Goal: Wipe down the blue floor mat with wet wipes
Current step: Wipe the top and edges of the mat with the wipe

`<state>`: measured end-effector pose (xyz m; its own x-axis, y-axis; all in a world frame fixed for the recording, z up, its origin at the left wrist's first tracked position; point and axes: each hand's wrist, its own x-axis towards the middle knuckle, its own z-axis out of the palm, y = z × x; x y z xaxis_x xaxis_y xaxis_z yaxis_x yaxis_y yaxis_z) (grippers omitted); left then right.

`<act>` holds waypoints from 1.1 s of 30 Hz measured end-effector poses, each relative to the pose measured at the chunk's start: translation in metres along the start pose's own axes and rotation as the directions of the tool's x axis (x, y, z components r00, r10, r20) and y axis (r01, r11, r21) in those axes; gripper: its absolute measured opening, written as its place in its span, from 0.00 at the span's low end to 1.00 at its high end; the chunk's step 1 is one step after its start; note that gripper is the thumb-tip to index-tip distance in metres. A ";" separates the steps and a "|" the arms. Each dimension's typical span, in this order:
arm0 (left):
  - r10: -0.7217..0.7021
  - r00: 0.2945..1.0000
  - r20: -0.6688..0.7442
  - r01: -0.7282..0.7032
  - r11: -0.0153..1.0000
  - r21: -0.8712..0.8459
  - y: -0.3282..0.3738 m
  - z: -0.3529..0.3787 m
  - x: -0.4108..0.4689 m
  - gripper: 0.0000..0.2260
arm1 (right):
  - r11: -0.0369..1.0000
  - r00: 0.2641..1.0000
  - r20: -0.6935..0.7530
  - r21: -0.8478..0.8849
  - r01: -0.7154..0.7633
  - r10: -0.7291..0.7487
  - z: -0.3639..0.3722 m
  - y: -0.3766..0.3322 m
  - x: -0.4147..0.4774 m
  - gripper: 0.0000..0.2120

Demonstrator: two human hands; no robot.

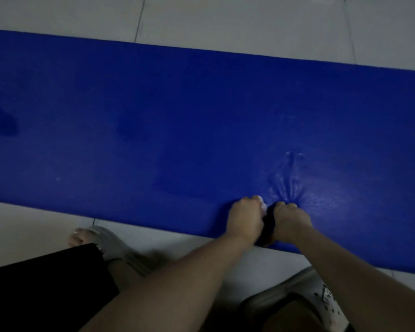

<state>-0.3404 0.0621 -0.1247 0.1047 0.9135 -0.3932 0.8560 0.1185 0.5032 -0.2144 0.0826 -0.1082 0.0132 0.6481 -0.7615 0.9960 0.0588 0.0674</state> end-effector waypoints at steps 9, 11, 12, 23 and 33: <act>0.094 0.982 -0.165 -0.055 0.972 0.230 -0.061 -0.014 0.000 0.07 | 0.999 0.998 0.057 -0.037 0.019 -0.017 -0.002 0.008 0.004 0.53; 0.000 0.981 -0.196 0.041 0.977 0.207 -0.097 -0.037 -0.002 0.08 | 0.999 0.998 0.052 -0.024 0.023 -0.022 -0.005 0.007 0.002 0.54; -0.038 0.978 -0.204 0.083 0.973 0.216 -0.114 -0.048 -0.004 0.09 | 0.999 0.998 0.052 -0.023 0.024 -0.023 -0.005 0.007 0.001 0.54; -0.398 0.786 -0.473 0.365 0.916 -0.164 -0.150 -0.060 -0.029 0.11 | 0.999 0.999 0.026 -0.028 0.033 -0.032 -0.011 0.001 -0.002 0.52; -0.015 0.996 -0.087 0.012 0.999 -0.030 -0.004 0.034 -0.036 0.14 | 0.998 0.997 -0.075 -0.066 0.002 -0.007 0.002 0.002 0.004 0.32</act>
<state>-0.3307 0.0155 -0.1390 0.0476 0.9420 -0.3322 0.8414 0.1414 0.5216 -0.2124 0.0838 -0.1118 -0.0008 0.7025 -0.7117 0.9880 0.1104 0.1078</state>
